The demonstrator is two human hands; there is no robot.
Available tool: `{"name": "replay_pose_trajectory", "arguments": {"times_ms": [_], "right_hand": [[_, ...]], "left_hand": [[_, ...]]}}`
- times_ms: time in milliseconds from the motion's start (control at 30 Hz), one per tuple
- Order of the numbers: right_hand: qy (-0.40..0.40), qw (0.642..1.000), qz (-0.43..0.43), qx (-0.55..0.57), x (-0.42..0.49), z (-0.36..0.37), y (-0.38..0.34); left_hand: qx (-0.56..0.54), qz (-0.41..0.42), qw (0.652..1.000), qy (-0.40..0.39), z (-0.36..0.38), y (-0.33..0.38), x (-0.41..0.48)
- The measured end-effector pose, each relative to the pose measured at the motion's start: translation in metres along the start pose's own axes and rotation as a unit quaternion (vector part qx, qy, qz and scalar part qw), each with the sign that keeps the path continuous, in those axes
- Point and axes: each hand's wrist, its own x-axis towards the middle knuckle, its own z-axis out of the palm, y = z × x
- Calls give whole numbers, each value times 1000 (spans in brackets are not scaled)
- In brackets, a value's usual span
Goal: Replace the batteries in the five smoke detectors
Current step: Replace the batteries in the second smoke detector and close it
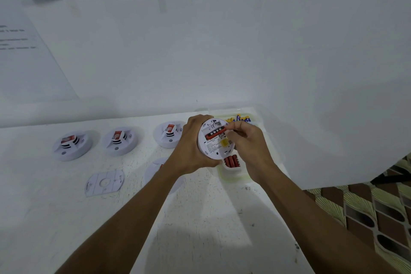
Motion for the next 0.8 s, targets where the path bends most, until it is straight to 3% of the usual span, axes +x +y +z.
{"name": "replay_pose_trajectory", "arguments": {"times_ms": [167,267,500,567,633,800], "right_hand": [[90,988,-114,-58,-5,8,-2],[105,976,-172,-87,-6,10,-4],[91,979,-175,-58,2,-14,-6],[68,978,-163,-110,12,-34,-5],[10,964,-129,-234,22,-50,-1],[-138,869,-24,-475,41,-53,16]], "left_hand": [[14,7,1000,7,0,16,6],[26,13,1000,0,4,16,8],[19,4,1000,15,0,1,7],[11,-4,1000,19,-9,-8,4],[7,-10,1000,18,-18,-14,1],[11,-18,1000,12,-21,-12,3]]}}
